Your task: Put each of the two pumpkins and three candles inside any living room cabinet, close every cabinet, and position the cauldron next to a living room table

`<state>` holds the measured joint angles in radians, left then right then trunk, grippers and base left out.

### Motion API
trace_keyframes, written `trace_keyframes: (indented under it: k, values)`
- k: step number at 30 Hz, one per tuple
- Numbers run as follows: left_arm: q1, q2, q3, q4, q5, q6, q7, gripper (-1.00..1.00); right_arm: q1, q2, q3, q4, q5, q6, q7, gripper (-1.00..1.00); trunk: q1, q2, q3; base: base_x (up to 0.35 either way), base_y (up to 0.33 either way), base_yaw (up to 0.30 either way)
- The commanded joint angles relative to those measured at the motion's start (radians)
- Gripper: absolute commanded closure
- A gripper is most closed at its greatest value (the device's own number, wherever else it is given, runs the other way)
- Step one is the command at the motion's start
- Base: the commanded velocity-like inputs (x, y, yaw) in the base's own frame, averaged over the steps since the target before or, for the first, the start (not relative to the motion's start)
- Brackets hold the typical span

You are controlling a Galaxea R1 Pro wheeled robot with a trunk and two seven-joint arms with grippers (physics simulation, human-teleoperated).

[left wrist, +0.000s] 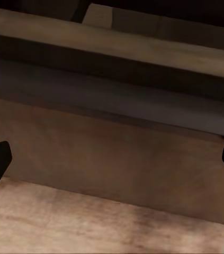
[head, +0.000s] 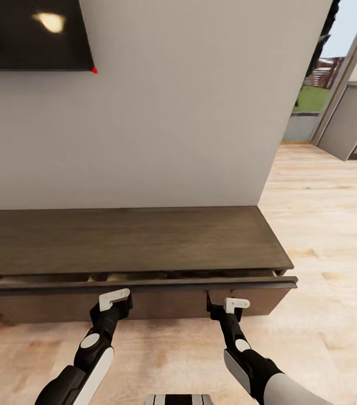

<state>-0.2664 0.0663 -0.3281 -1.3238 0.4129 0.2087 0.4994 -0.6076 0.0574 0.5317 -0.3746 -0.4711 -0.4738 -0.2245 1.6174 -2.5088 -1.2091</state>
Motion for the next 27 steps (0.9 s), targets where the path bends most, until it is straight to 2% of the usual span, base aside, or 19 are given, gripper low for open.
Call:
trace_keyframes:
  k: [1,6,19,23,27]
  values:
    - [-0.001,0.001,-0.003,-0.002,0.006,0.003,0.008,-1.0,-0.001,-0.001,0.005,0.0,-0.007,-0.005,-0.009,-1.0,0.0,0.0,-0.001,0.187,0.0,0.0]
    - [-0.001,0.001,-0.003,-0.002,0.006,0.003,0.009,-1.0,-0.001,-0.001,0.005,0.0,-0.007,-0.005,-0.009,-1.0,0.0,0.0,-0.001,0.155,0.0,0.0]
    - [-0.001,0.001,-0.003,-0.002,0.005,0.003,0.01,-1.0,-0.001,-0.001,0.005,0.0,-0.007,-0.005,-0.009,-1.0,0.0,0.0,-0.001,0.049,0.0,0.0]
    - [-0.001,0.001,-0.003,-0.002,0.003,0.003,0.011,-1.0,-0.001,-0.001,0.005,0.0,-0.007,-0.005,-0.009,-1.0,0.0,0.0,-0.001,-0.044,0.0,0.0]
    - [-0.001,0.001,-0.003,-0.002,0.004,0.003,0.012,-1.0,-0.001,-0.001,0.005,0.0,-0.007,-0.004,-0.009,-1.0,0.0,0.0,-0.001,-0.234,0.0,0.0]
